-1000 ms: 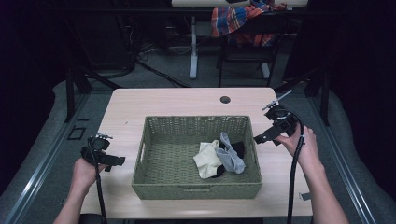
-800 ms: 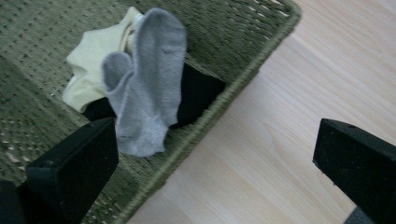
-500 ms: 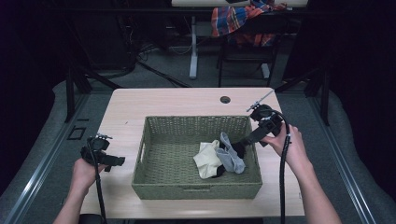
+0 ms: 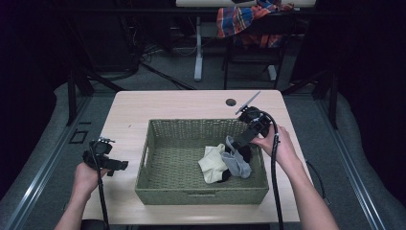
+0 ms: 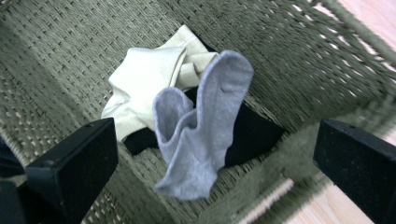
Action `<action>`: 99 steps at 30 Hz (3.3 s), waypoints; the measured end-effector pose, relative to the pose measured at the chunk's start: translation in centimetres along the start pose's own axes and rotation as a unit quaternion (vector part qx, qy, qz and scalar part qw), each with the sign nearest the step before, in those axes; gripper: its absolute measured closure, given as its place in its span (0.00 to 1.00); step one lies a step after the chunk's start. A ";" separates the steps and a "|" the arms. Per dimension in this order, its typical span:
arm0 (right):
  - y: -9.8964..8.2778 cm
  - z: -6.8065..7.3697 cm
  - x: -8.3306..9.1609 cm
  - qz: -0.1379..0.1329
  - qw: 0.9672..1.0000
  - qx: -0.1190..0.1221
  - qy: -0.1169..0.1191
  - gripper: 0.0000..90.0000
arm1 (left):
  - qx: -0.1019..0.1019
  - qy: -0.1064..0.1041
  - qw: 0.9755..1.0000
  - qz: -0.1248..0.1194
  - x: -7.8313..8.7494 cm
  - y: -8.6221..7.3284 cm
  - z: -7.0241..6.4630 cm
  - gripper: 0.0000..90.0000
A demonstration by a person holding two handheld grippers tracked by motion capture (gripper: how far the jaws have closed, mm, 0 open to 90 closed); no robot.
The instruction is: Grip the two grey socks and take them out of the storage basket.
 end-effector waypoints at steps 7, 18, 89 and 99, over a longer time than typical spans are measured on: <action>0.0 0.1 -2.0 0.012 1.000 -0.004 -0.002 0.11 | 0.001 -0.002 1.000 0.001 -0.1 -0.1 0.2 0.00; -0.2 -0.2 -4.2 0.047 0.999 -0.007 -0.016 0.45 | 0.000 0.000 1.000 0.002 -0.1 -0.1 0.1 0.00; 2.9 2.5 3.5 0.004 1.000 0.016 -0.014 0.97 | -0.003 0.001 1.000 0.005 -0.1 0.0 0.0 0.00; 3.2 2.0 5.3 -0.004 1.000 0.013 -0.022 0.97 | -0.006 0.000 1.000 0.004 -0.2 0.2 -0.3 0.00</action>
Point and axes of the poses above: each handheld gripper's, and its own axes: x roughly backward along the jaws, y roughly out of its top, z roughly to its left, the point moved 6 cm from there along -x, roughly forward along the jaws, and after that the axes turned 3 degrees about x, right-handed, at the moved point
